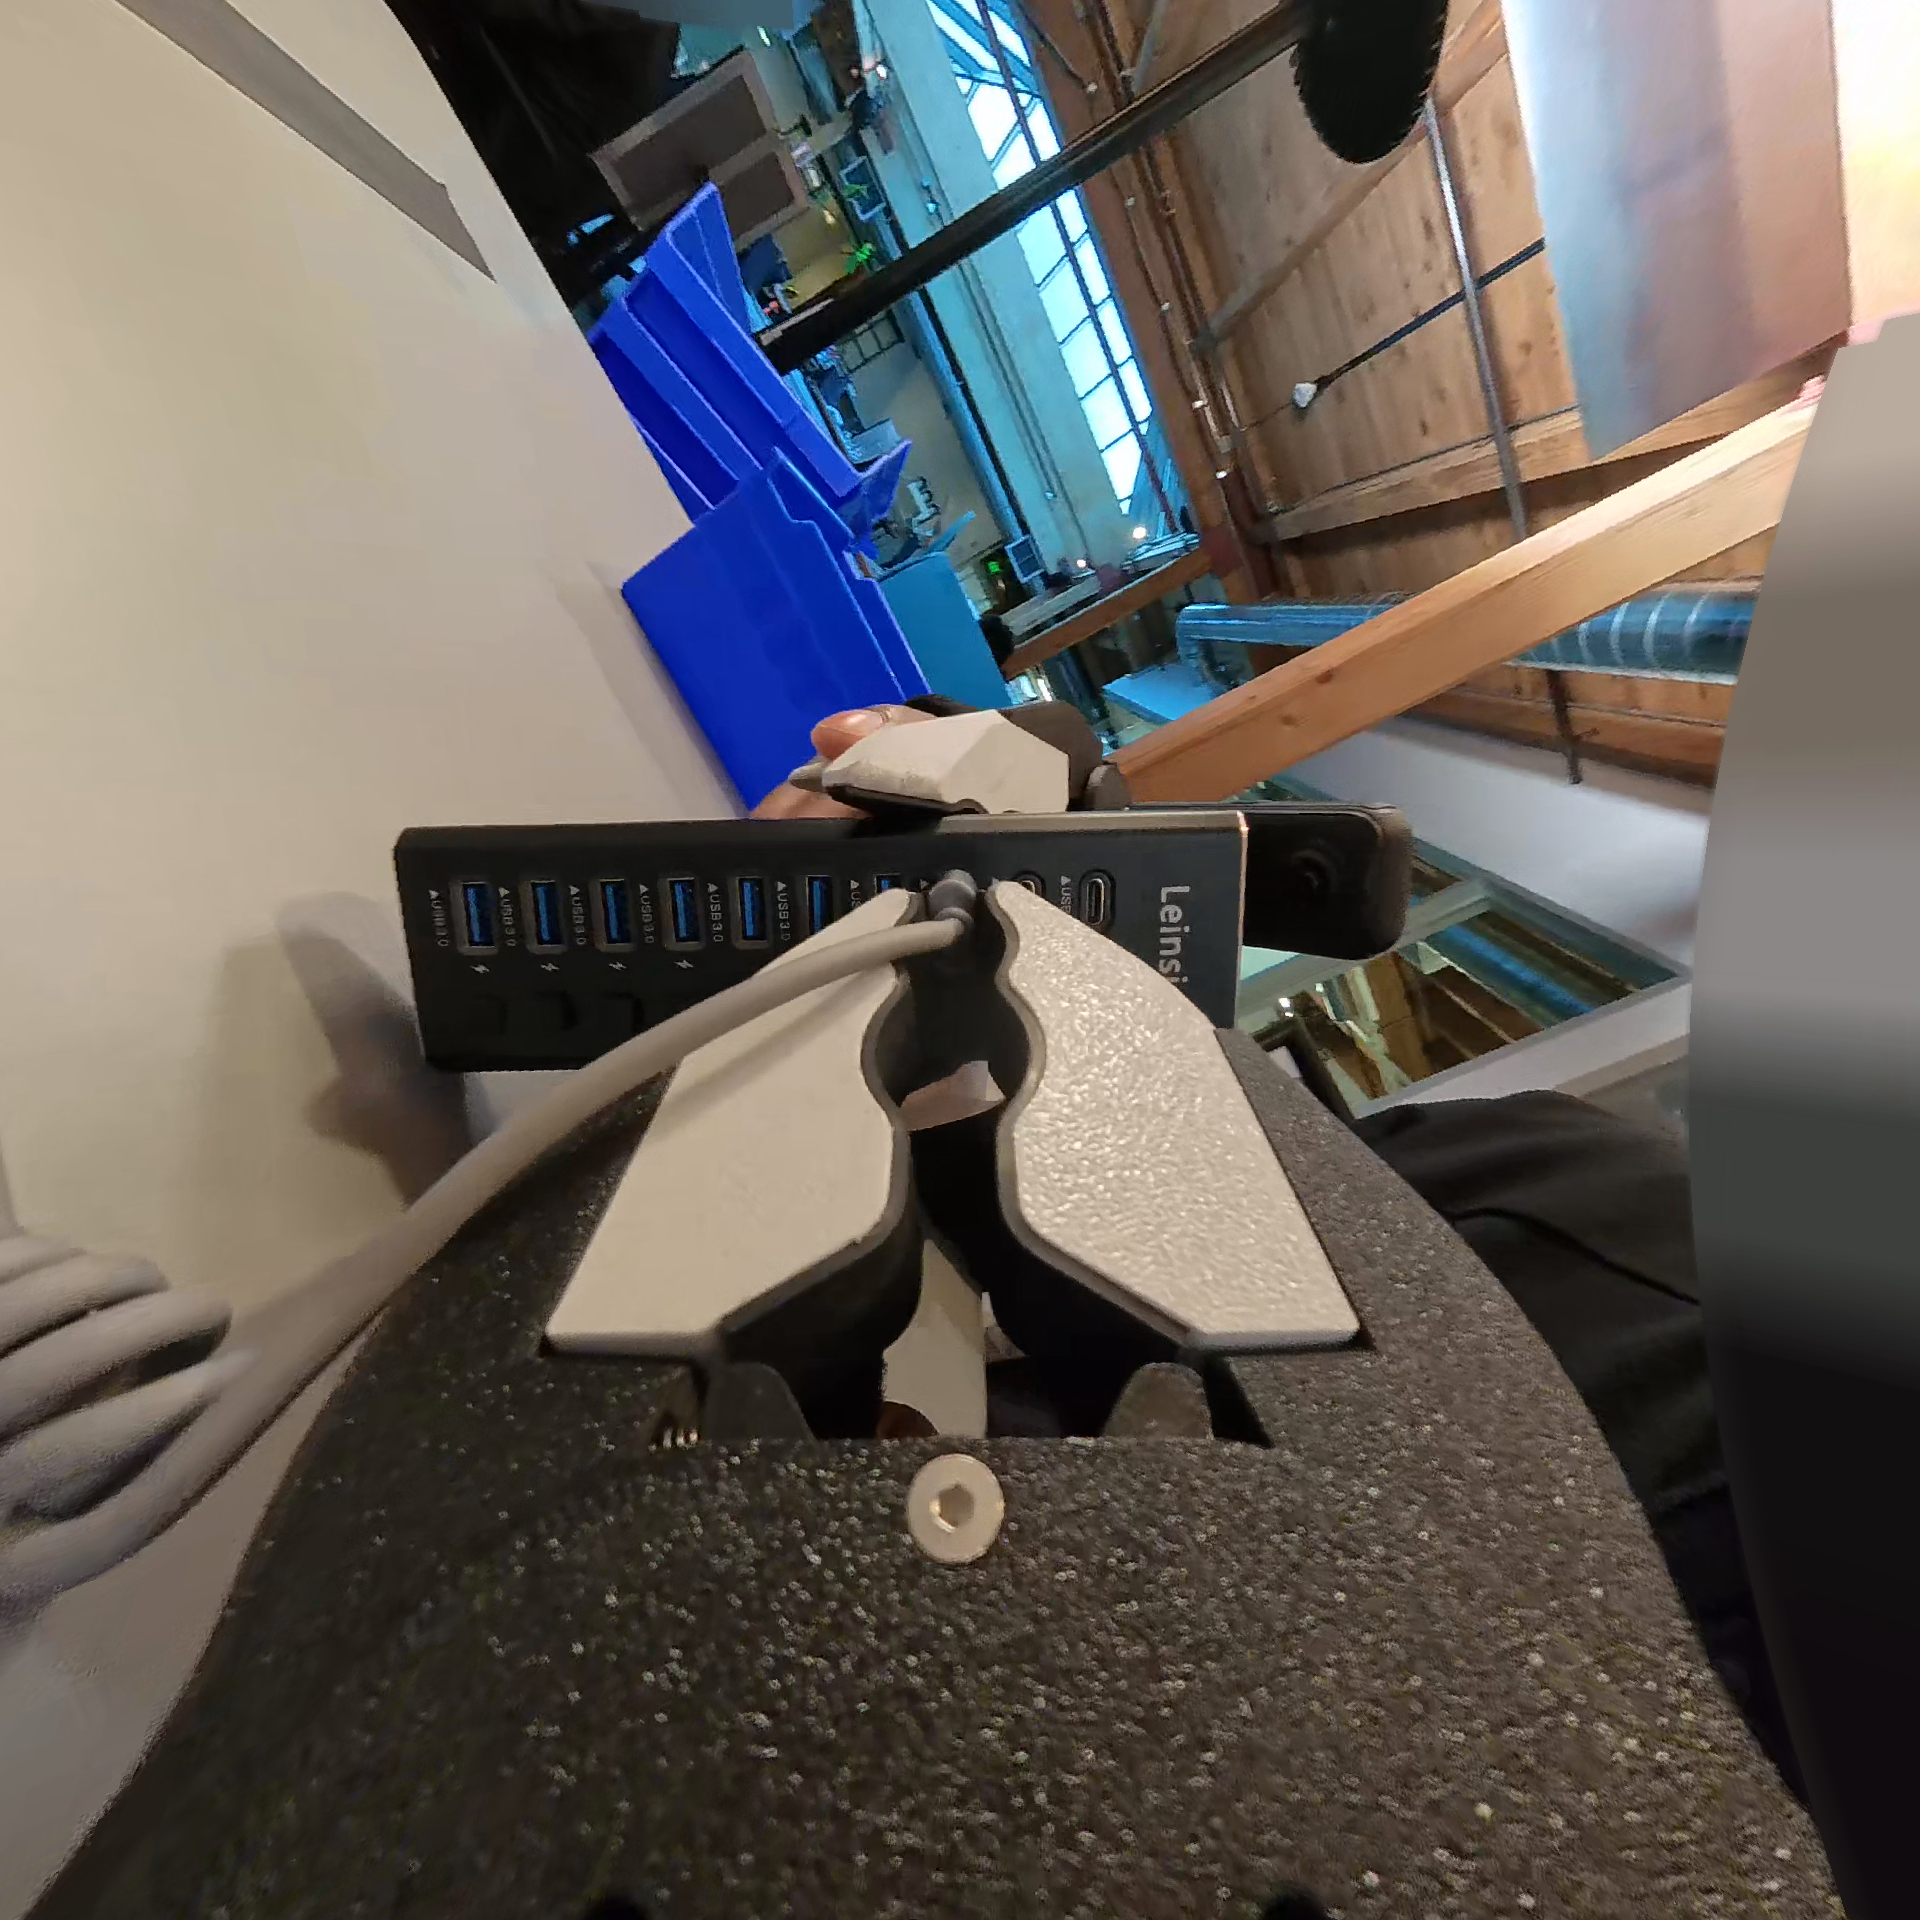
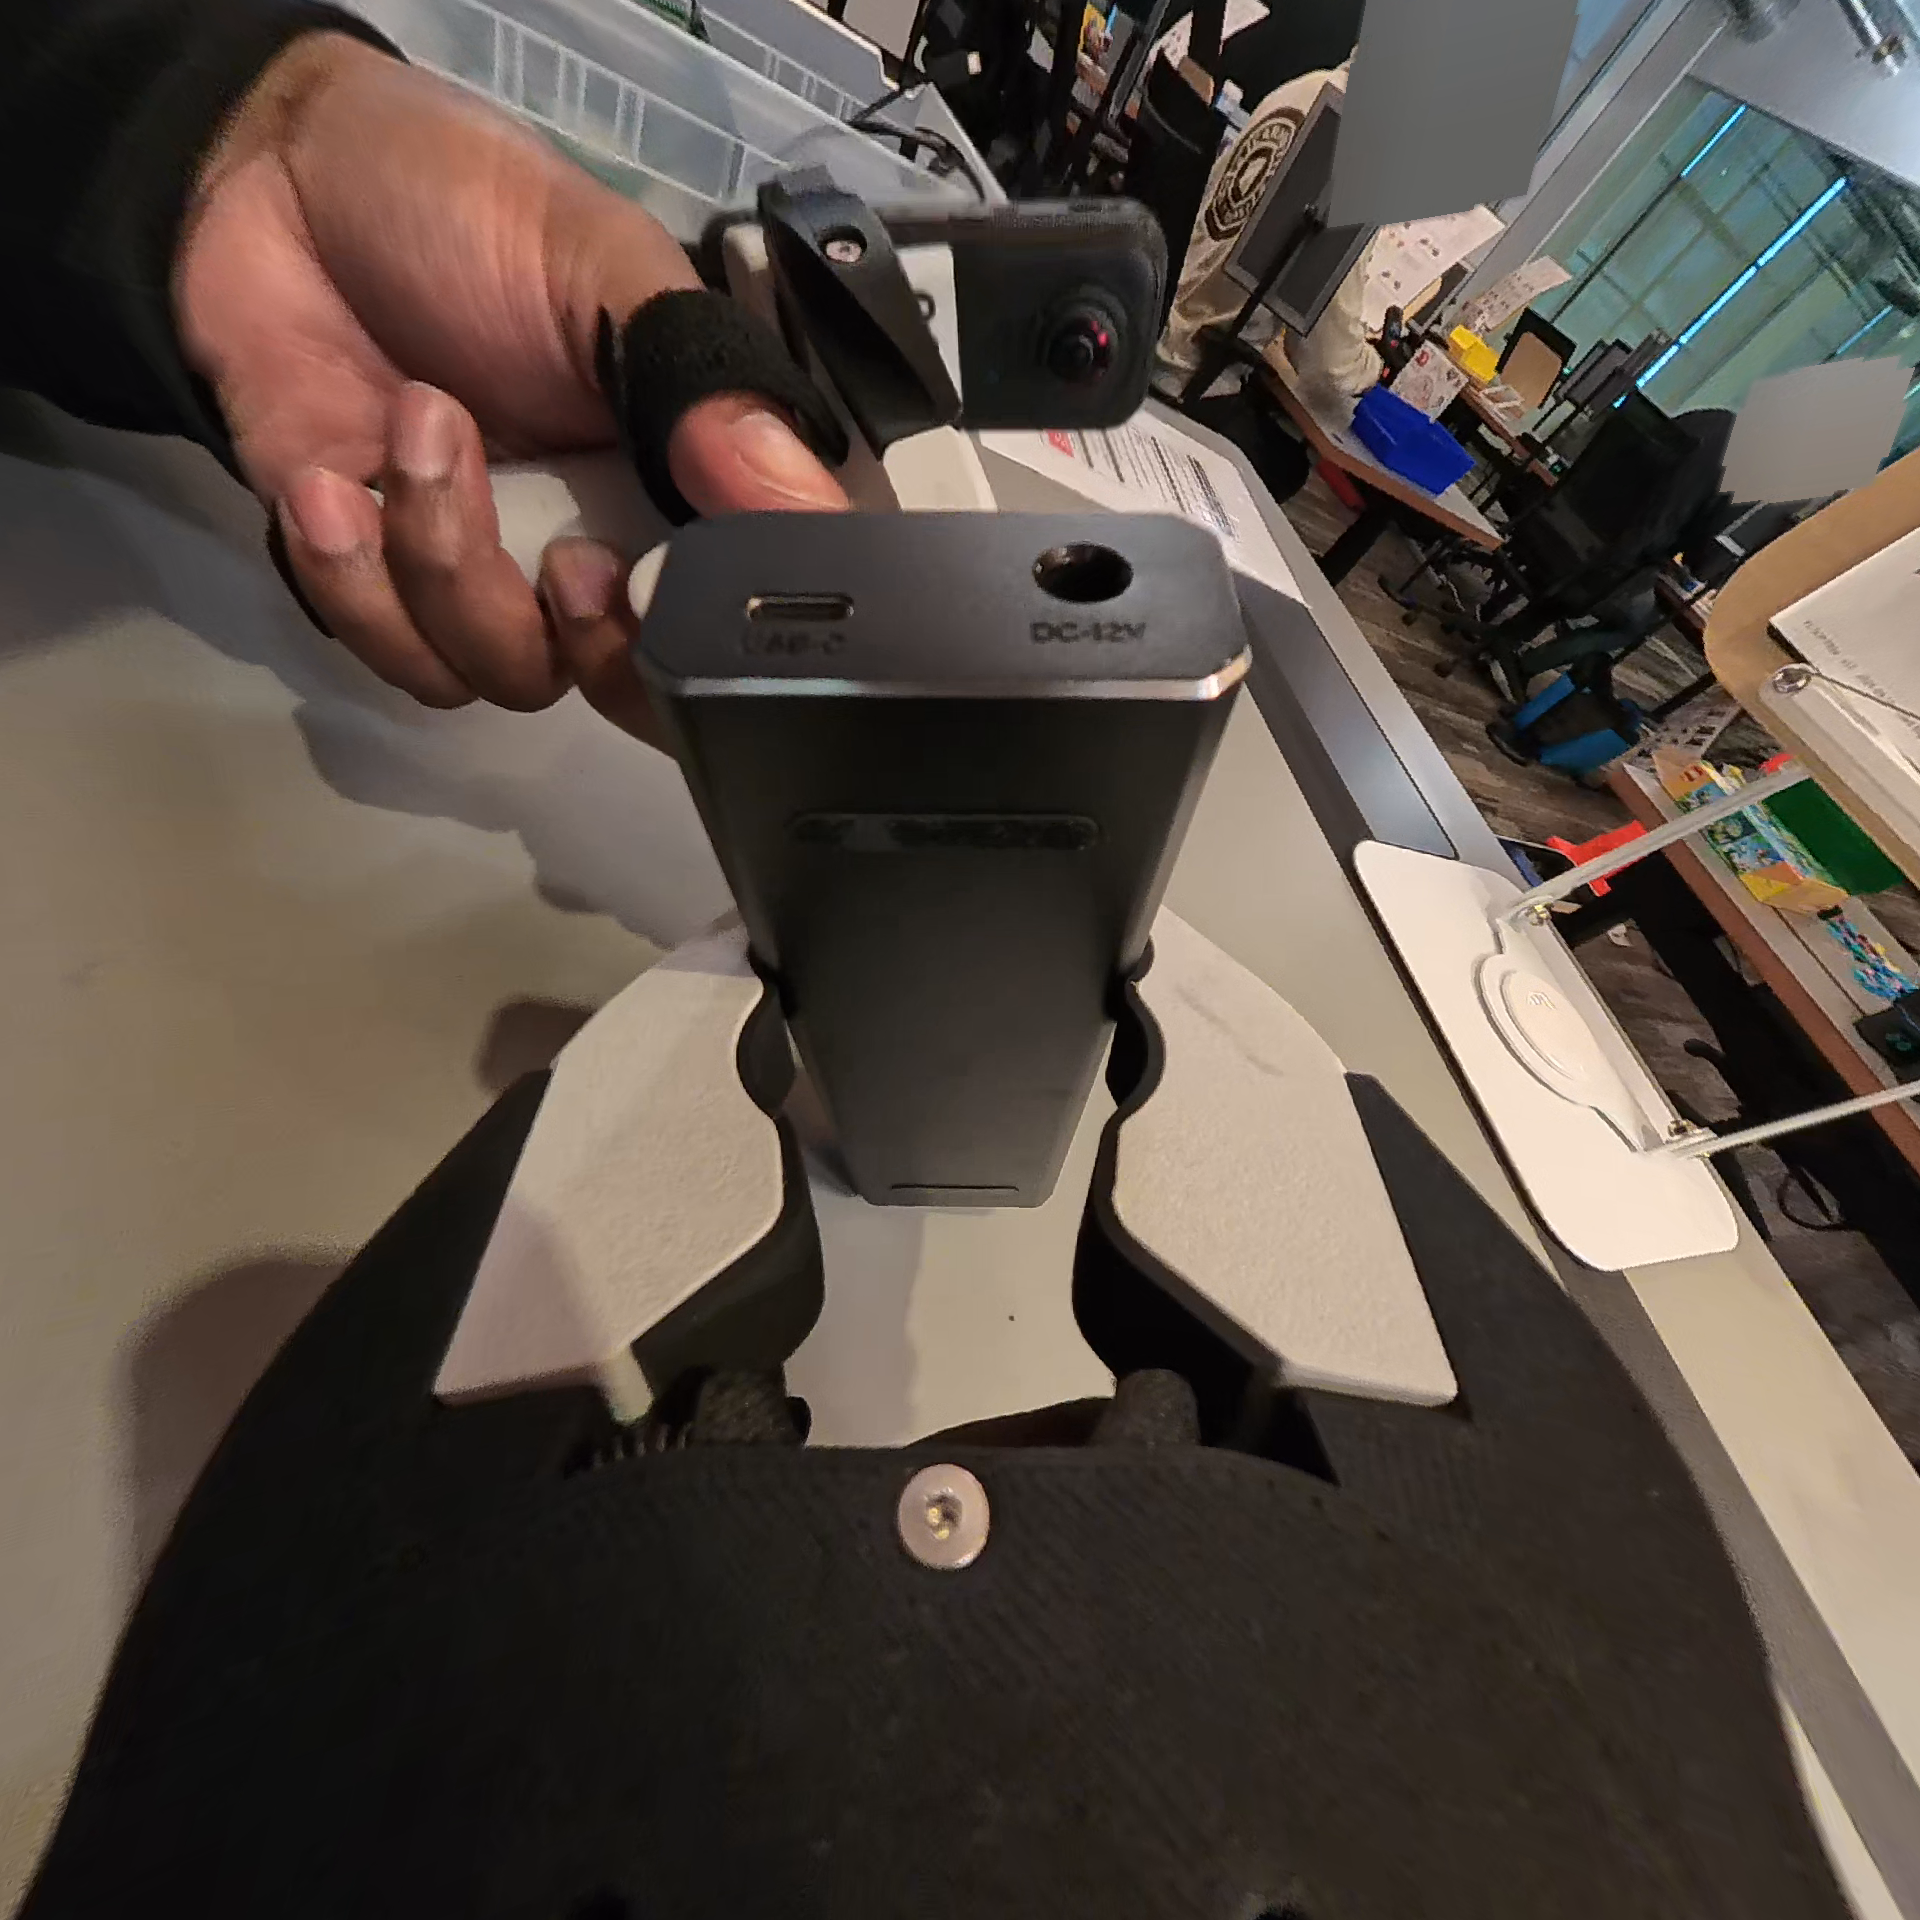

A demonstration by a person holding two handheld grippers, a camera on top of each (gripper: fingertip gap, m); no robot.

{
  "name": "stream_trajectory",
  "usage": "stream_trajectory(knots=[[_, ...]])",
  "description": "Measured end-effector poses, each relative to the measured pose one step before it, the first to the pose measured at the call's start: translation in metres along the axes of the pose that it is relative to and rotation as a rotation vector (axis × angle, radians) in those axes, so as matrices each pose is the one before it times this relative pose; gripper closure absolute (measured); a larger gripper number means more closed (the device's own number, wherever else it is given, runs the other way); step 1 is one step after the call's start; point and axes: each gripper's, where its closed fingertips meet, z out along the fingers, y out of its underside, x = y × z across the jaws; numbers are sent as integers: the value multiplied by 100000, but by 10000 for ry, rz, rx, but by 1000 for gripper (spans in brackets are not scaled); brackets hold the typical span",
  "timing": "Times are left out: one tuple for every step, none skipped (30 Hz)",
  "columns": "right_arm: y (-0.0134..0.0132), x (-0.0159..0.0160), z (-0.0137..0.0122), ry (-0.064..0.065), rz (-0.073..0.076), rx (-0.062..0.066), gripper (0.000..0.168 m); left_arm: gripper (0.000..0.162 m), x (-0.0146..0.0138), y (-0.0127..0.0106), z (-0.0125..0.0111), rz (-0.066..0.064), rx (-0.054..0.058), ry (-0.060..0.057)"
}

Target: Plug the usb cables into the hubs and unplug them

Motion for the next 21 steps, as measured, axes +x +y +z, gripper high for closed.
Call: stream_trajectory(knots=[[-109,-79,-57,-64,-2,94,109,153,103,113,-17,-72,-95,143],[-81,-141,-74,-117,-5,86,110,153,92,187,-7,-35,-166,142],[-83,-168,-101,-137,3,77,109,153,94,188,21,-91,-154,160],[-65,-182,-114,-151,-23,57,109,153,88,242,26,-26,-196,144],[-73,-214,-132,-165,-30,40,109,153,90,263,34,61,-232,78],[2,-155,-90,-109,-36,-22,110,154,23,178,34,126,-182,-29],[94,-71,-34,-13,-84,-100,109,154,-97,77,26,197,-111,-166],[222,44,40,68,-86,-174,109,154,-180,-32,13,225,-1,-284],[246,107,88,125,-86,-179,110,154,-218,-91,9,243,51,-330],[223,115,105,125,-43,-144,110,154,-211,-77,2,254,49,-319],[38,36,47,52,23,-18,110,154,43,-50,-7,114,12,-89],[-96,43,-27,23,40,71,110,154,104,-87,11,-44,65,66],[-175,70,-47,27,59,115,110,154,130,-111,2,-189,121,200],[-142,7,-24,-18,70,85,110,154,64,-54,-18,-260,67,240],[-57,-51,8,-34,20,45,110,154,6,47,-46,-208,-17,197],[-26,-30,11,-43,71,37,110,154,-14,-2,-22,-25,24,120],[-127,10,-26,-80,195,130,110,154,189,-96,5,212,57,153],[-374,-15,-138,-187,335,288,110,154,376,-54,26,149,-25,237],[-541,-50,-160,-223,345,347,110,154,482,-130,6,49,-34,276],[-522,-2,-94,-159,326,301,109,154,375,-225,-6,202,40,148],[-331,108,-25,-82,358,213,109,154,249,-258,-13,257,84,32]])
